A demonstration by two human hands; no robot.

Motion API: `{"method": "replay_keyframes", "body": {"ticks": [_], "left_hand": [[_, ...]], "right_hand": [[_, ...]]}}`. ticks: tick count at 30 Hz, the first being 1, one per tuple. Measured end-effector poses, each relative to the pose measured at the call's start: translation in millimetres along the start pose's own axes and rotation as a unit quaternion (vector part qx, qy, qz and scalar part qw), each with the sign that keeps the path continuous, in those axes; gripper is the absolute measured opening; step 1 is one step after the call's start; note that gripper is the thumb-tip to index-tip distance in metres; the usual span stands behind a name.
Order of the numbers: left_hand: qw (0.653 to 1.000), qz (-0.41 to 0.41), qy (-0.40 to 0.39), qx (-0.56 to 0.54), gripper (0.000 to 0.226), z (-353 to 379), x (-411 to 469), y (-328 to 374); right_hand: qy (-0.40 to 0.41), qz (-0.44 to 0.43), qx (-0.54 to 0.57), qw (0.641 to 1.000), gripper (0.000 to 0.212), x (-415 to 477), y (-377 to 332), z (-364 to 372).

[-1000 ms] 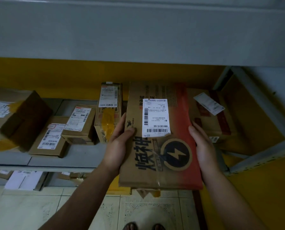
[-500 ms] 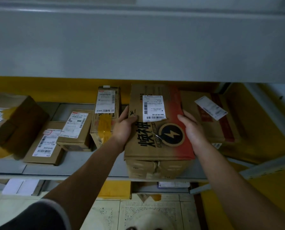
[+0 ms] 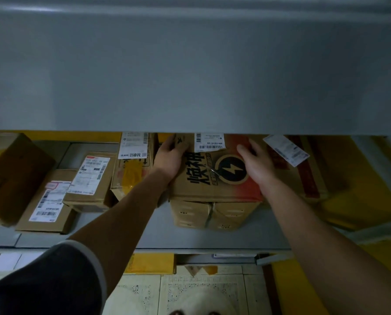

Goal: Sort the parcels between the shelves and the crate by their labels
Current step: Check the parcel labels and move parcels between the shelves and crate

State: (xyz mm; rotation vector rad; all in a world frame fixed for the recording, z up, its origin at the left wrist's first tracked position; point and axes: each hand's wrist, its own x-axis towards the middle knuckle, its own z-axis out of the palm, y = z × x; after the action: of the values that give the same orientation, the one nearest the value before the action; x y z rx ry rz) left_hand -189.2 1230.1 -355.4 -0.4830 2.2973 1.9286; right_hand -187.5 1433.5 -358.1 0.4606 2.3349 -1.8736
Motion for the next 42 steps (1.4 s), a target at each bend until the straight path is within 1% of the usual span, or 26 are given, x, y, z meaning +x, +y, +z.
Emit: {"method": "replay_keyframes", "body": {"ticks": [2,4,6,8,10,13,17,21,24,26,29,33,38,40,42], "left_hand": [[1.0,0.015,0.008,0.023,0.046,0.7,0.7,1.1],[0.998,0.021,0.015,0.054,0.046,0.1,-1.0,1.2],[0.997,0.02,0.024,0.075,0.051,-1.3,-3.2,-0.3],[0.996,0.02,0.037,0.082,0.05,-3.1,-6.9,-1.3],[0.996,0.018,0.053,0.066,0.048,-5.8,-16.7,-1.2],[0.997,0.008,0.064,0.038,0.042,-12.0,-33.2,-5.6],[0.996,0.003,0.083,0.004,0.018,-30.4,-58.0,-18.8],[0.995,-0.013,0.091,-0.025,0.018,-49.8,-73.4,-30.4],[0.993,-0.009,0.109,-0.039,0.019,-69.5,-79.2,-35.6],[0.993,-0.009,0.106,-0.048,0.02,-85.4,-76.8,-38.4],[0.993,-0.016,0.098,-0.064,0.023,-104.2,-71.0,-43.0],[0.995,-0.011,0.077,-0.061,0.022,-134.8,-57.6,-53.1],[0.996,-0.009,0.065,-0.068,0.025,-162.8,-36.3,-66.6],[0.995,-0.021,0.053,-0.081,0.026,-170.5,-28.5,-70.5],[0.994,-0.044,0.022,-0.099,0.032,-173.8,-21.7,-75.2]], "right_hand": [[-0.005,-0.004,-0.011,1.0,0.043,1.1,-0.3,-1.1],[-0.013,0.001,-0.01,1.0,0.041,0.3,0.4,-2.6],[-0.014,0.002,-0.015,1.0,0.043,-3.4,-1.1,-3.8],[-0.004,-0.011,-0.036,0.999,0.048,-8.6,-3.3,-5.7],[0.009,-0.033,-0.053,0.998,0.05,-14.5,-6.2,-7.6],[0.019,-0.066,-0.066,0.995,0.046,-26.5,-12.4,-8.0],[-0.016,-0.135,-0.085,0.987,0.04,-47.8,-23.4,0.6],[-0.058,-0.167,-0.086,0.98,0.034,-67.8,-28.6,25.6],[-0.082,-0.18,-0.094,0.976,0.031,-82.9,-32.2,50.7],[-0.092,-0.191,-0.097,0.972,0.03,-89.7,-36.6,71.0],[-0.092,-0.185,-0.096,0.974,0.031,-96.9,-39.6,98.3],[-0.081,-0.143,-0.079,0.983,0.034,-110.4,-42.0,144.2],[-0.042,-0.105,-0.08,0.99,0.038,-113.1,-41.0,192.8],[-0.036,-0.101,-0.079,0.991,0.039,-112.9,-42.6,206.5],[-0.038,-0.088,-0.103,0.99,0.042,-113.7,-48.5,215.8]]}}
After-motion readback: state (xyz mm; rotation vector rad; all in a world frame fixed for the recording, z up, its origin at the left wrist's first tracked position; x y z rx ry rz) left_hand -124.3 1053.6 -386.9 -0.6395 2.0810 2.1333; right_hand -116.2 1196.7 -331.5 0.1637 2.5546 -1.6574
